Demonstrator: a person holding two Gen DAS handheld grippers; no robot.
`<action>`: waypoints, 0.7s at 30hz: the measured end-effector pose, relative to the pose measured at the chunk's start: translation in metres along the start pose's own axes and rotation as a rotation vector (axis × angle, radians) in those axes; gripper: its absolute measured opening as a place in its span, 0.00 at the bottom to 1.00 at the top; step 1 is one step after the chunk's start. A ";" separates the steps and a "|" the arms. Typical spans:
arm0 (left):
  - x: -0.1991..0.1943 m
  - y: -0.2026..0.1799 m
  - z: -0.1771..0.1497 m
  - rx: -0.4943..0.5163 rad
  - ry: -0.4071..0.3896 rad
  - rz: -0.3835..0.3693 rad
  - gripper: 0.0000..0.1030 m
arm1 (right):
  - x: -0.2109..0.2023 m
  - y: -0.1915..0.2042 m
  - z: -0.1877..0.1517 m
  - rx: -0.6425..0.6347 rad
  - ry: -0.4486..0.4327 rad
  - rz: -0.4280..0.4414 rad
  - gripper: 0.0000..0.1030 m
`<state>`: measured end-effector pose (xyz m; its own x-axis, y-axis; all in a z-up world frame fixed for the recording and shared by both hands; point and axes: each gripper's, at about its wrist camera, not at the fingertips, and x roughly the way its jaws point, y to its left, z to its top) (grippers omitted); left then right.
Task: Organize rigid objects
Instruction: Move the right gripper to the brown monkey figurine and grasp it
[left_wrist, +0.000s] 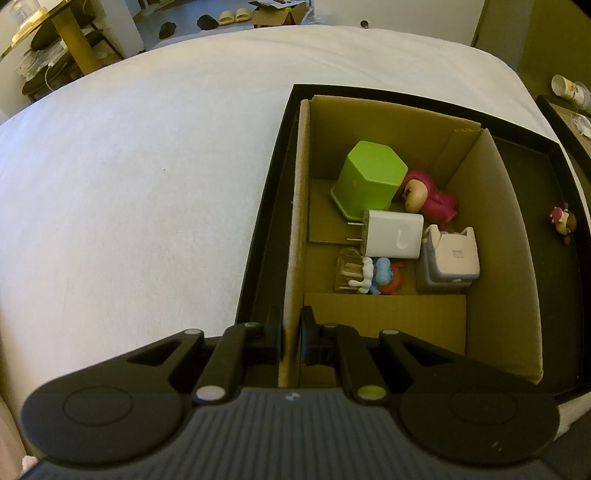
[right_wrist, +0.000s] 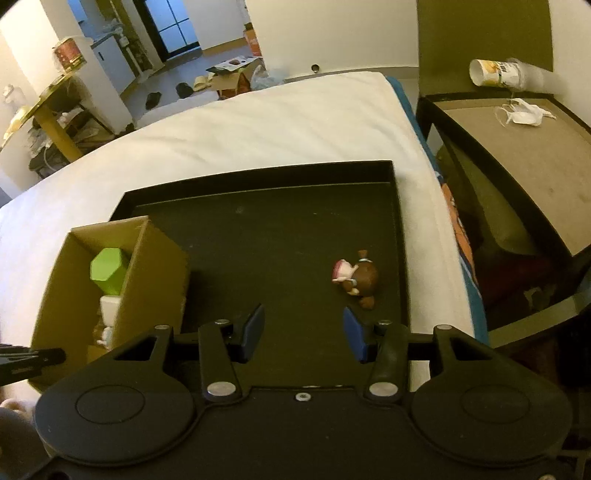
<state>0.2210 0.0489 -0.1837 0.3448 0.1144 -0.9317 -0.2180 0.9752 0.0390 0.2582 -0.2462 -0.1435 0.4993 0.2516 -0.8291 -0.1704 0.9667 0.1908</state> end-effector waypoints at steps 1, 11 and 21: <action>0.000 0.000 0.000 0.001 0.000 0.002 0.09 | 0.003 -0.003 0.000 0.007 0.002 0.000 0.47; 0.000 -0.004 0.000 0.007 -0.001 0.025 0.10 | 0.035 -0.025 0.004 0.100 0.012 0.024 0.46; 0.000 -0.006 0.000 0.012 0.002 0.042 0.10 | 0.061 -0.038 0.011 0.176 0.021 -0.001 0.46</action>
<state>0.2225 0.0429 -0.1843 0.3336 0.1551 -0.9299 -0.2212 0.9717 0.0827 0.3045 -0.2671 -0.1956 0.4811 0.2514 -0.8398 -0.0180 0.9606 0.2772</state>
